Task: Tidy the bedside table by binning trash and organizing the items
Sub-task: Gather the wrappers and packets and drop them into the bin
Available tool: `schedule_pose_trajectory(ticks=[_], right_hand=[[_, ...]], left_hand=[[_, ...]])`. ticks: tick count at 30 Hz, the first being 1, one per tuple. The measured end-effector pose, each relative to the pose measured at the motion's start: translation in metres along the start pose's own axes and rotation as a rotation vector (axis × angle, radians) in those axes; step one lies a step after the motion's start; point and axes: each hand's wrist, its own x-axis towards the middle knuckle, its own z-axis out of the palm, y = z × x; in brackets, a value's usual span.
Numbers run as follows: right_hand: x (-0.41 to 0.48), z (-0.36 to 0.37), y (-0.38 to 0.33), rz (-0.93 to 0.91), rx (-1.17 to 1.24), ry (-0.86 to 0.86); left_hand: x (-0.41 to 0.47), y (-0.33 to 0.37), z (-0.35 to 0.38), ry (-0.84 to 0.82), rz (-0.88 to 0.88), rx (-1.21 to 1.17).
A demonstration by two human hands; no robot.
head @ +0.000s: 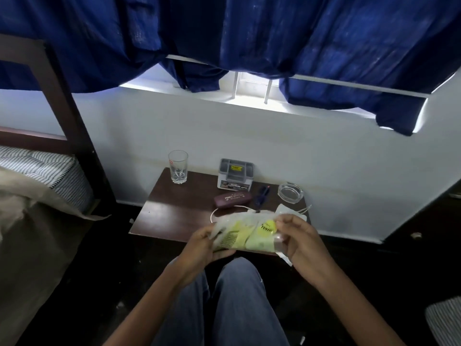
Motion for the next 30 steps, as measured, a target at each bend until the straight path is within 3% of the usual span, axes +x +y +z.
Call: schedule_pose_trajectory(ticks=[2, 6, 10, 15, 18, 21, 24, 25, 27, 30], right_hand=[[0.001, -0.002, -0.002, 0.047, 0.231, 0.098], [-0.003, -0.004, 0.000, 0.048, 0.362, 0.134], [-0.009, -0.002, 0.008, 0.039, 0.392, 0.045], [-0.011, -0.002, 0.018, 0.018, 0.311, -0.033], [-0.016, 0.002, 0.015, -0.081, 0.023, -0.051], [-0.015, 0.000, 0.014, -0.462, -0.736, 0.073], [-0.008, -0.012, 0.013, -0.800, -1.050, 0.187], [-0.005, -0.018, 0.012, -0.795, -1.030, 0.228], [-0.003, -0.030, 0.005, -0.614, -0.846, 0.291], [-0.003, -0.035, 0.001, -0.274, -0.483, 0.196]], left_hand=[[-0.005, -0.003, 0.016, -0.023, 0.083, 0.094], [-0.008, -0.013, 0.039, -0.112, 0.240, 0.381], [-0.013, -0.018, 0.057, -0.234, 0.270, 0.433], [-0.009, -0.022, 0.069, -0.232, 0.383, 0.493], [-0.010, -0.021, 0.073, -0.124, 0.276, 0.452], [-0.009, -0.019, 0.073, 0.055, 0.209, 0.280], [-0.007, -0.014, 0.070, 0.204, 0.091, 0.078], [-0.007, -0.012, 0.067, 0.204, 0.057, 0.017], [-0.006, -0.010, 0.062, 0.186, -0.007, -0.098], [-0.005, -0.007, 0.058, 0.172, -0.113, -0.270]])
